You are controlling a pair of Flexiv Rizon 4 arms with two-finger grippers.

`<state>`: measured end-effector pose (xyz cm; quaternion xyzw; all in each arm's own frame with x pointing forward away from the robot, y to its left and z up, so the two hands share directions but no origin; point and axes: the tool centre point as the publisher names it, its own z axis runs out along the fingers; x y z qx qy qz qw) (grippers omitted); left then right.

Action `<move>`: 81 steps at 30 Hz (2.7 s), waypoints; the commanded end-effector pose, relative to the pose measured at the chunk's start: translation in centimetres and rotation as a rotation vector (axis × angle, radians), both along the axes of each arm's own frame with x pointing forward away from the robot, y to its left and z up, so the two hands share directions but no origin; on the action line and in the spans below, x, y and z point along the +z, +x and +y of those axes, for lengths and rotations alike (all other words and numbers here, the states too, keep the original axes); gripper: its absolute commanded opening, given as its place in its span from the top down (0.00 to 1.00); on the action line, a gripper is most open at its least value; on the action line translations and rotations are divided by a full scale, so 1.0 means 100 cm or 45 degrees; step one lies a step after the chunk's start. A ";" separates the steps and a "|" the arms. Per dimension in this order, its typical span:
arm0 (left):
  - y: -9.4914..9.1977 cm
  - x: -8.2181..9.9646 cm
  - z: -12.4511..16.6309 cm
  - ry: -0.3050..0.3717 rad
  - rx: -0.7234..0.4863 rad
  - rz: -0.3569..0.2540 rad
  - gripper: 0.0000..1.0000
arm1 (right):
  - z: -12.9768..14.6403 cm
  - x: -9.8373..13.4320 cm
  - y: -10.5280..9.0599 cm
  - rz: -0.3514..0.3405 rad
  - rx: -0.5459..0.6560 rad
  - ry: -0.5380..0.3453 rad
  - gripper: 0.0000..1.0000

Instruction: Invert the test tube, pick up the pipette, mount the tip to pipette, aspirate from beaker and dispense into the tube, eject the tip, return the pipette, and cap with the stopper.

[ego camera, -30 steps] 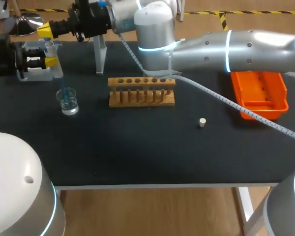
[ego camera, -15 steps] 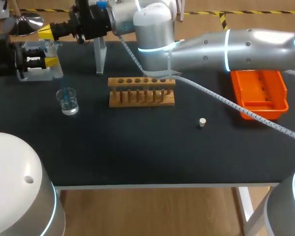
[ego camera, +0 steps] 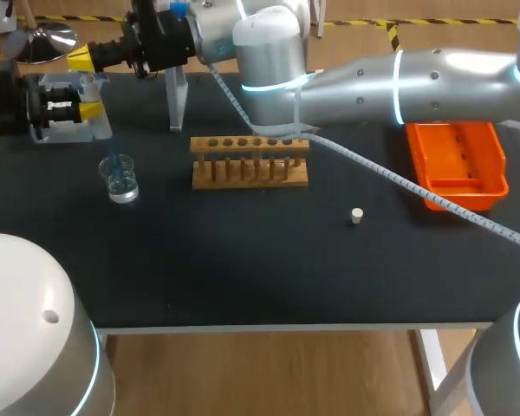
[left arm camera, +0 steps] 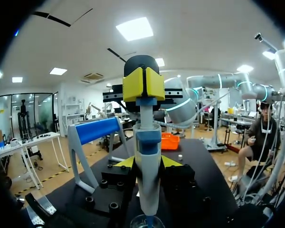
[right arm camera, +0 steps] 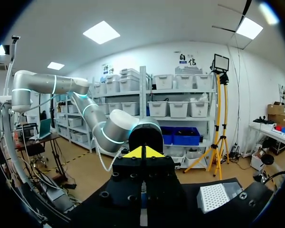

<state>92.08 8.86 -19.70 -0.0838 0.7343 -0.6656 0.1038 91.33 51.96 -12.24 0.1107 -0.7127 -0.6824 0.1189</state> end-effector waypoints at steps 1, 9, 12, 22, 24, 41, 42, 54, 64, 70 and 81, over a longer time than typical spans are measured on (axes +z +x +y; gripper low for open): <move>0.000 0.002 0.000 -0.002 0.000 -0.002 1.00 | 0.001 -0.005 0.004 -0.002 0.010 -0.004 1.00; 0.000 0.002 0.000 -0.002 0.000 -0.002 1.00 | -0.001 -0.011 0.001 0.001 0.013 -0.016 1.00; 0.000 0.002 0.000 -0.002 0.000 -0.002 1.00 | -0.002 -0.015 0.000 0.007 0.012 -0.022 1.00; 0.000 0.002 0.000 -0.002 0.000 -0.002 1.00 | -0.005 -0.030 -0.003 0.027 0.010 -0.045 1.00; 0.000 0.002 0.000 -0.002 0.000 -0.002 1.00 | -0.005 -0.032 -0.005 0.031 0.013 -0.052 1.00; 0.000 0.002 0.000 -0.002 0.000 -0.002 1.00 | -0.007 0.022 -0.009 -0.035 0.024 0.024 0.09; 0.000 0.002 0.000 -0.002 0.000 -0.002 1.00 | -0.010 0.029 -0.009 -0.046 0.020 0.031 0.00; 0.000 0.002 0.000 -0.002 0.000 -0.002 1.00 | -0.089 0.067 0.002 -0.178 -0.074 -0.051 0.00; 0.000 0.002 0.000 -0.002 0.000 -0.002 1.00 | -0.194 0.065 0.012 -0.203 -0.159 -0.182 0.00; 0.000 0.002 0.000 -0.002 0.000 -0.002 1.00 | -0.250 0.051 0.020 -0.196 -0.235 -0.229 0.00; 0.000 0.002 0.000 -0.002 0.000 -0.002 1.00 | -0.321 0.006 0.033 -0.160 -0.349 -0.239 0.00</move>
